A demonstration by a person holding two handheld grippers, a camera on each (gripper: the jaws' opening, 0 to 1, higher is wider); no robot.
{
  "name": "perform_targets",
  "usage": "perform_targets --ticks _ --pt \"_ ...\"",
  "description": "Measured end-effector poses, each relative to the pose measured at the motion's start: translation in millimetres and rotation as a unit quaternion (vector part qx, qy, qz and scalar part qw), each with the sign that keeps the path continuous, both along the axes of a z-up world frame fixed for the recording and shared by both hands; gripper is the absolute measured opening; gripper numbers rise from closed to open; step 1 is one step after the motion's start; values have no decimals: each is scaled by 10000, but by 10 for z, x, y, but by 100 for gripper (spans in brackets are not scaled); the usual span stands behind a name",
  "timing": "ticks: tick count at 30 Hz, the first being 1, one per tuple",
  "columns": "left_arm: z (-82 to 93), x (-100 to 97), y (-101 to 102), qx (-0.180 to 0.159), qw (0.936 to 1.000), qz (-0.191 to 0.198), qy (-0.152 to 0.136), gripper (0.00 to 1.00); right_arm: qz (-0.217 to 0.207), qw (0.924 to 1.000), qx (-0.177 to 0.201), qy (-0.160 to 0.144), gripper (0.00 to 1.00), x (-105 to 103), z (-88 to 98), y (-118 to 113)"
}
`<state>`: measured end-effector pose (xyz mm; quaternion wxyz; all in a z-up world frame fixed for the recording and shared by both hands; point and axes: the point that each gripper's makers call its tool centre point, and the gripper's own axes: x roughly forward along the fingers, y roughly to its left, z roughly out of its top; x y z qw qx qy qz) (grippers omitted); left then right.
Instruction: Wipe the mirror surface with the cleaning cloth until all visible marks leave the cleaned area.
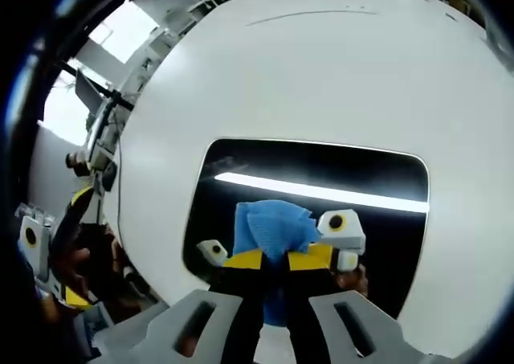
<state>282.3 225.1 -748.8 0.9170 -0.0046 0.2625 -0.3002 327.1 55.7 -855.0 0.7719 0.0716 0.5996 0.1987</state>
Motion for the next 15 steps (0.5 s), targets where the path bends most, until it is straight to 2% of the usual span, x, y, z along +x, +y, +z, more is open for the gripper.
perform_targets --ticks 15 --pt "8 57 28 1 10000 55 22 100 18 10000 -18 -56 4 321 -25 -23"
